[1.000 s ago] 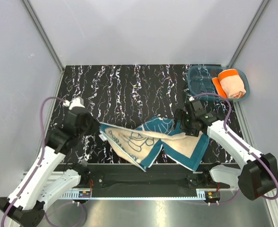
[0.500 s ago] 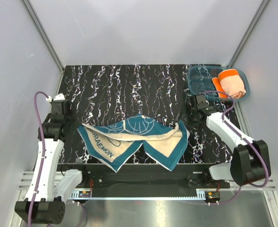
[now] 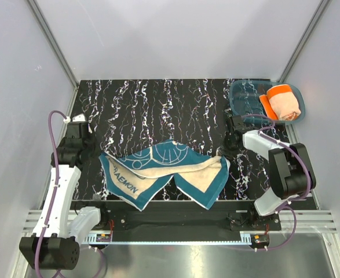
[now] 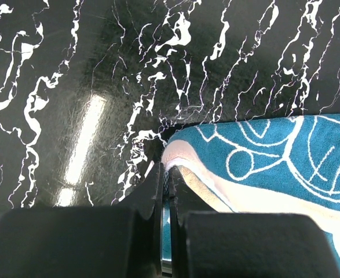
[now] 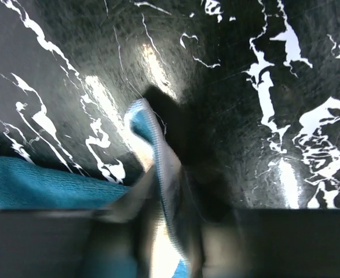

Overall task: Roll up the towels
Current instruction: Flatten the towel

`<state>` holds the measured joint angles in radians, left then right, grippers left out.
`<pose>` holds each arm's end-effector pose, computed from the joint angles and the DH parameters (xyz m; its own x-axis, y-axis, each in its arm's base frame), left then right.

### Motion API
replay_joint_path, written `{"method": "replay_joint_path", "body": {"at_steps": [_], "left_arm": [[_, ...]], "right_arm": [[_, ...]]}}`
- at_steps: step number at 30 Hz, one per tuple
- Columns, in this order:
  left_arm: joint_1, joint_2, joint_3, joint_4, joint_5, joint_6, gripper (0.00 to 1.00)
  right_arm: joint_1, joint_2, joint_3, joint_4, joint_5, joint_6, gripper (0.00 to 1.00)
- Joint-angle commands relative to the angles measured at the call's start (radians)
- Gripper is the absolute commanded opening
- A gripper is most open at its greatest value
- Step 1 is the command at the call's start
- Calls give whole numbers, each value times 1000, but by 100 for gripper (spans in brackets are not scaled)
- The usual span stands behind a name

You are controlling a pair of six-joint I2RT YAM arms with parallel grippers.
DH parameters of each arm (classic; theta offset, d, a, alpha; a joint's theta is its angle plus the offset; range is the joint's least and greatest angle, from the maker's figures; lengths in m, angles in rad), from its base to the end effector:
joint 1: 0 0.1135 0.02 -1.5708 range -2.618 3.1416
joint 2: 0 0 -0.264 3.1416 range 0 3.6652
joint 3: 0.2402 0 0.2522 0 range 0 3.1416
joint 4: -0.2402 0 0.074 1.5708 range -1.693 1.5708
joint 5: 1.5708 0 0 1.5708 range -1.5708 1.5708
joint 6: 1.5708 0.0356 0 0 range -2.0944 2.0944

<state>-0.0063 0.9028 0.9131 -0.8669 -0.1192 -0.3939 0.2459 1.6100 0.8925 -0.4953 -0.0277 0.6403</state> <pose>0.1725 0.0031 0.3006 -0.6703 -0.3768 -0.6393 -0.3561 0.9191 -0.1684 0.2837 0.0722 0.1588 -0.8795 0.3950 -0.2655 0.3401 0.9118 0.2301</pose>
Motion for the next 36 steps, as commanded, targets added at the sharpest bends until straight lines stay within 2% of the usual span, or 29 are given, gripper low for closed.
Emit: {"method": "replay_joint_path", "body": {"at_steps": [1,2,3,5,9,12,19,20,21,22,23,24,30,33,36], "left_arm": [[5,-13,-3,57,21,13,0],[5,-13,-5,58,21,12,0],[6,-10,-6,60,24,10,0],[6,-4,6,54,24,4,0],[51,7,62,22,13,0,0],[89,34,131,-4,26,-8,0],[163,61,153,-6,65,-34,0],[164,67,150,-1,76,-34,0],[167,73,144,8,104,-34,0],[167,77,138,14,113,-30,0],[167,79,135,23,113,-28,0],[169,81,124,26,113,-25,0],[167,67,55,78,113,-23,0],[167,71,18,109,137,-22,0],[167,79,-11,135,161,-20,0]], "right_arm": [[3,-12,8,35,21,-10,23],[0,-21,5,29,22,-13,14],[-3,-28,5,5,64,-17,0],[-23,-70,5,-25,81,-33,0],[-140,-188,-4,-127,95,-73,0],[-276,-289,-7,-181,98,-87,0],[-393,-265,17,-232,88,-68,0],[-411,-265,16,-227,81,-73,5],[-413,-268,16,-210,63,-76,15],[-413,-280,10,-200,46,-82,40],[-413,-282,8,-189,31,-83,89],[-413,-283,8,-189,31,-85,99],[-413,-318,3,-189,45,-82,100],[-413,-309,-3,-155,-20,-73,100],[-412,-265,-15,-89,-113,-73,91]]}}
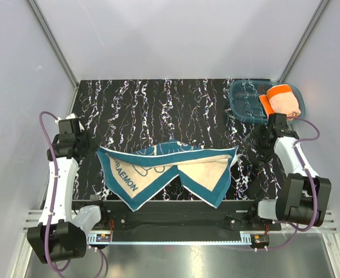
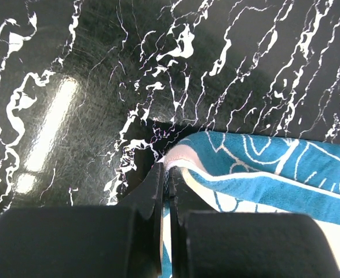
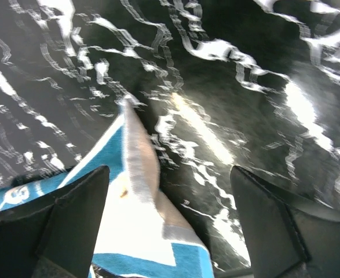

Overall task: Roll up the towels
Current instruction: Flatten the towel

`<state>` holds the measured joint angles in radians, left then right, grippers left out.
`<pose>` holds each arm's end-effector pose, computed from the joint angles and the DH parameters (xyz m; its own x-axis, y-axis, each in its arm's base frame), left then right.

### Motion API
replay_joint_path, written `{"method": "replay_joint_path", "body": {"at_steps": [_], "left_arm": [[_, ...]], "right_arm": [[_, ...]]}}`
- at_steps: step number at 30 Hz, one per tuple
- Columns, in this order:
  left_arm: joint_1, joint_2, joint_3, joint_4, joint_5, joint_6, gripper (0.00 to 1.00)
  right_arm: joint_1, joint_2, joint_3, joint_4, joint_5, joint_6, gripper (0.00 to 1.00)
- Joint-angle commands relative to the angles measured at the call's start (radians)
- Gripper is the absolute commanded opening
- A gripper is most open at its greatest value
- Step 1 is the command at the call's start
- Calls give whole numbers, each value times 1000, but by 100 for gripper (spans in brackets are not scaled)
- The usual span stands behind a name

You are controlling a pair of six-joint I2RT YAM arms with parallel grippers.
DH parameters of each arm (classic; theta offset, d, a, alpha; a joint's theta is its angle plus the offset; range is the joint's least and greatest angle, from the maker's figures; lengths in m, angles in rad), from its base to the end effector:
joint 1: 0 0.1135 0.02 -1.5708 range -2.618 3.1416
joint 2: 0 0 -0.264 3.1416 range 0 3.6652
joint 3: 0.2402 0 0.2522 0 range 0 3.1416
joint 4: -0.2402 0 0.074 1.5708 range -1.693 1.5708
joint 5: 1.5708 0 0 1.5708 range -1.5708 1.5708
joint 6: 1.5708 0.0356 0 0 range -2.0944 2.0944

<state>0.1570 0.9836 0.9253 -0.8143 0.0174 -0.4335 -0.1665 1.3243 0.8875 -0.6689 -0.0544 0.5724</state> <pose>0.1900 0.0294 0.2950 -0.6256 -0.5242 -0.5778 -0.4496 0.8475 -0.2821 0.2489 -0.0399 0.2223 -0.6643 0.6601 -0.3507 0.5963 0.7509 0.2838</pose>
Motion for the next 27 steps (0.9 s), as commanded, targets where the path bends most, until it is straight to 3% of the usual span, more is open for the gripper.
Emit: {"method": "replay_joint_path", "body": {"at_steps": [1,13,14,18,24,27], "left_arm": [[6,-3,-29,89,27,19,0],[4,4,-80,148,59,22,0],[4,3,-80,147,58,22,0],[4,1,-86,150,59,22,0],[4,3,-88,155,64,22,0],[4,1,-88,155,62,22,0]], "right_arm": [[1,35,-12,100,-105,-3,90],[104,285,54,203,-144,-32,64],[107,294,53,212,-139,-29,54],[111,308,50,221,-107,-22,39],[110,342,96,193,-47,-45,41],[111,363,110,193,-33,-51,37]]}}
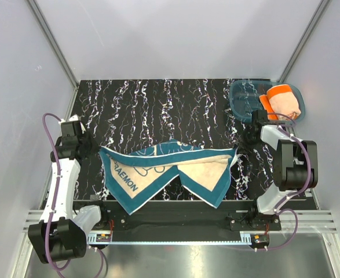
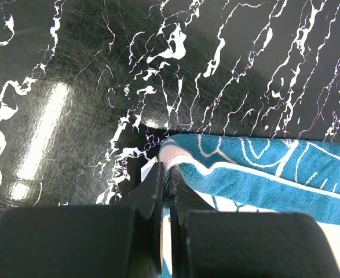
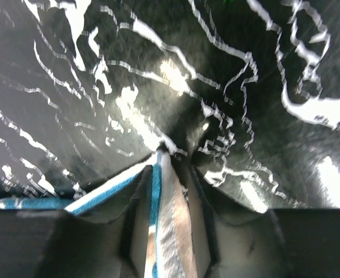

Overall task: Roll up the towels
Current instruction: Flatten the towel

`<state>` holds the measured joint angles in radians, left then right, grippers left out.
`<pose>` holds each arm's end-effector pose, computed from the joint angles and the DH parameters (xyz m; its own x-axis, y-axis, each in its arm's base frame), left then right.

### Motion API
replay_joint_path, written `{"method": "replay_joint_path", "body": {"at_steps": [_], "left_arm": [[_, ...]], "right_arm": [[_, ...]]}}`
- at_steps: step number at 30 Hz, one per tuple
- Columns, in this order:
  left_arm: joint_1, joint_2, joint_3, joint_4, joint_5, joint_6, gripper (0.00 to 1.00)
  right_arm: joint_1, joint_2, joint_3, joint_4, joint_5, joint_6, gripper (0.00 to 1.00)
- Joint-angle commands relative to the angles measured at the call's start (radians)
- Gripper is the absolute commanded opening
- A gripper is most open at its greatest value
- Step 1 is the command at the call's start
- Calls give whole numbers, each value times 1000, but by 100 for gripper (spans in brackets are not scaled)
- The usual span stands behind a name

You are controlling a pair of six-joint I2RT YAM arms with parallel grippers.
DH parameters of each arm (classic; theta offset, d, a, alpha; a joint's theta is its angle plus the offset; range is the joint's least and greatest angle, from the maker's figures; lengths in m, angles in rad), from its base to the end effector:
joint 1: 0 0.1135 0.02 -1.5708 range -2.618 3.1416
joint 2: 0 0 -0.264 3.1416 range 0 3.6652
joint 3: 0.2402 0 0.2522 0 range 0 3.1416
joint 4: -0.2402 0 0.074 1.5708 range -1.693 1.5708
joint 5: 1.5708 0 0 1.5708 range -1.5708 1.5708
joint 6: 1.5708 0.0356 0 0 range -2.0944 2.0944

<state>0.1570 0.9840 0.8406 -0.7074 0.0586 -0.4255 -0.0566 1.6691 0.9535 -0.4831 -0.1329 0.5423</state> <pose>0.1950 0.0288 0.2754 -0.6277 -0.5165 -0.5824 -0.4139 0.8551 -0.3123 0.3096 -0.0128 0.1590 -0.7925 0.5573 -0.2477 0.4869 0.8227 0.2934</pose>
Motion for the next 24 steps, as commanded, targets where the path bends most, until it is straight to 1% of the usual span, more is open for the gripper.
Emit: {"method": "replay_joint_path", "body": {"at_steps": [1,2,3,4,5,8,11,13,15,18,19,20,22,23,24], "left_arm": [[4,1,-3,46,21,14,0],[6,1,-3,45,20,14,0],[4,1,-3,45,18,14,0],[4,1,-3,45,20,14,0],[4,1,-3,45,18,14,0],[4,1,-2,45,20,14,0],[4,-7,9,34,18,17,0],[4,-22,34,20,21,14,0],[3,-47,61,-15,21,2,0],[1,-88,139,-62,44,-15,0],[1,-99,188,-90,49,-16,0],[1,-111,211,-102,52,-16,0],[1,-159,261,-127,60,-13,0],[1,-203,302,-139,63,-7,0],[1,-228,319,-142,69,-2,0]], "right_arm": [[0,24,45,8,46,-22,30],[1,27,47,12,46,-25,26],[0,35,45,12,44,-22,19],[1,37,45,15,42,-22,11],[0,34,44,15,39,-21,0],[1,12,41,9,27,-18,0],[0,-48,54,-31,30,-22,0],[0,-121,83,-63,30,-24,0],[0,-218,128,-124,30,-22,0],[1,-360,211,-221,24,-18,0],[0,-399,234,-267,24,-18,0],[0,-475,279,-288,24,-18,0],[0,-560,316,-314,16,-21,0],[0,-644,349,-325,-5,-25,0],[1,-687,363,-330,-19,-34,0]]}}
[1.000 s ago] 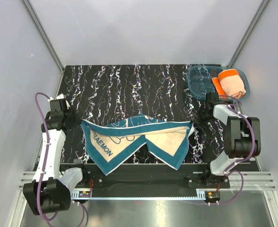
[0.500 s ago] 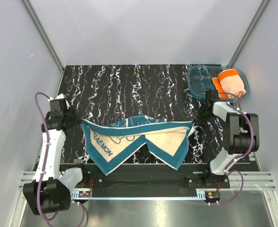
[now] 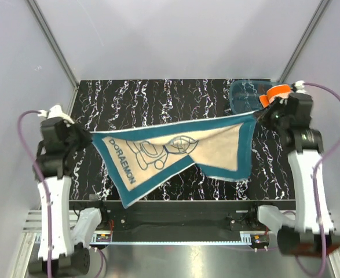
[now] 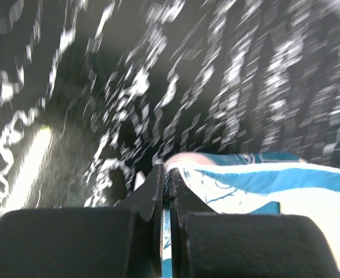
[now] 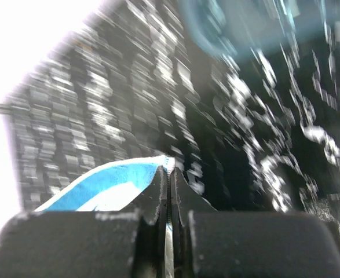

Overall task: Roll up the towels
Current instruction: Flatten the towel

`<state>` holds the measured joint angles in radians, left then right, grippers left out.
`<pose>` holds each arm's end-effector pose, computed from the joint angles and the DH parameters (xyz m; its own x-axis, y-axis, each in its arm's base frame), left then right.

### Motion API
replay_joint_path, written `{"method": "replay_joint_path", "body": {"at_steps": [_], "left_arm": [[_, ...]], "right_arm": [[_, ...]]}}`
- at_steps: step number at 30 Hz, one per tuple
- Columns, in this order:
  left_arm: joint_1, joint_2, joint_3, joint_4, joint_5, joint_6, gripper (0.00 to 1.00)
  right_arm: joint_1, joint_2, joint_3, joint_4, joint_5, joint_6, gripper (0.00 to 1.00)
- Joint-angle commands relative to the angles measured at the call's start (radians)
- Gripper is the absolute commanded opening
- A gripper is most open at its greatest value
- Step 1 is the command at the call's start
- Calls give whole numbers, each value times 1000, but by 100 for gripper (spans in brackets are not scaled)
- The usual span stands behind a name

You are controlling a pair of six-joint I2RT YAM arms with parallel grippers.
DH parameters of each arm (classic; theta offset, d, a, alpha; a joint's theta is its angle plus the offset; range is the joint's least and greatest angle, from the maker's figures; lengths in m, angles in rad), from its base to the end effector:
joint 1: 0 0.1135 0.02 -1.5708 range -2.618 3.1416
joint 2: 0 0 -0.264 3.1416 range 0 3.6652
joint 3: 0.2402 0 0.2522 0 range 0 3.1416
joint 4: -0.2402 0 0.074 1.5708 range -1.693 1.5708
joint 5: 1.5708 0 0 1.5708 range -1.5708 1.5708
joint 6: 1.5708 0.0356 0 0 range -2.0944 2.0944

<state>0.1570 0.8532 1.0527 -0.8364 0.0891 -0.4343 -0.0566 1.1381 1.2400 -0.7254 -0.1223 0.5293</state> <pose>0.1611 0.0223 0.3547 -0.4971 -0.5030 -0.7070 -0.3243 0.8635 -0.3863 0.2355 -0.0090 0.3739 -0.5247 0.5317 -0.6648 0.2575 0.8435 0.4714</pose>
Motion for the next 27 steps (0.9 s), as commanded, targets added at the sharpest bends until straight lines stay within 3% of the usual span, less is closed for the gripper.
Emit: {"method": "replay_joint_path", "body": {"at_steps": [1,6,12,18,27], "left_arm": [[1,-123,121,-13,44,9,0],[-17,-230,242,-53,43,-6,0],[-77,-217,358,-119,-121,42,0],[-128,-68,452,-171,-209,83,0],[-129,368,368,-95,-245,95,0]], "right_arm": [[1,-200,88,-86,-45,-35,0],[0,-500,130,-75,-57,-58,0],[1,-683,165,-123,157,-66,0],[0,-378,141,-232,222,-40,0],[1,24,-126,220,89,26,0]]}}
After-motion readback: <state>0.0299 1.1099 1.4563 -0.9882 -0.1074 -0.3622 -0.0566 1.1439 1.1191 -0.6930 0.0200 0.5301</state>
